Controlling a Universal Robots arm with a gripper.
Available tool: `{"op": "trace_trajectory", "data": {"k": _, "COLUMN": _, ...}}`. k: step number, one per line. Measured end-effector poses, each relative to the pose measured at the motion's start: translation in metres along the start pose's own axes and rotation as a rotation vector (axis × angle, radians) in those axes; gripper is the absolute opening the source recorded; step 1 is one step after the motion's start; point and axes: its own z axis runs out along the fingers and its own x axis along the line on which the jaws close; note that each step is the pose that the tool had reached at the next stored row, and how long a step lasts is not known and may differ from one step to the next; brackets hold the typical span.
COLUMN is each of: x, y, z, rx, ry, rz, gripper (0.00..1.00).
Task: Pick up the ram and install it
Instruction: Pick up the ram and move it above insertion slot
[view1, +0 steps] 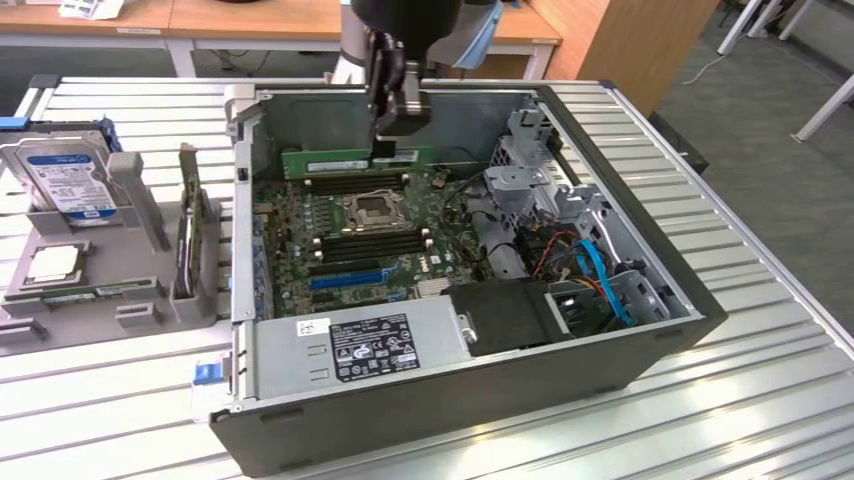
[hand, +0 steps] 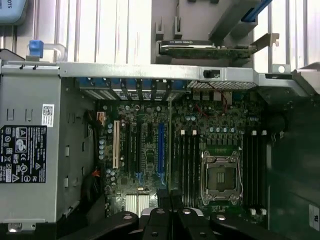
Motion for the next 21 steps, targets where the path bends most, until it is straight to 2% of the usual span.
{"op": "trace_trajectory", "data": {"k": 2, "x": 0.0, "y": -0.0062, "z": -0.0003, "rx": 0.0, "ry": 0.0001, "rz": 0.0, "gripper": 0.12}}
{"op": "trace_trajectory", "data": {"k": 5, "x": 0.0, "y": -0.0236, "z": -0.0012, "rx": -0.0001, "ry": 0.0001, "rz": 0.0, "gripper": 0.12}}
{"op": "trace_trajectory", "data": {"k": 8, "x": 0.0, "y": -0.0306, "z": -0.0016, "rx": -0.0001, "ry": 0.0, "rz": 0.0, "gripper": 0.12}}
{"op": "trace_trajectory", "data": {"k": 15, "x": -0.001, "y": -0.0318, "z": -0.0015, "rx": -0.0001, "ry": -0.0001, "rz": 0.0, "gripper": 0.12}}
{"op": "trace_trajectory", "data": {"k": 21, "x": -0.008, "y": -0.0317, "z": -0.0008, "rx": -0.0001, "ry": 0.0001, "rz": 0.0, "gripper": 0.12}}
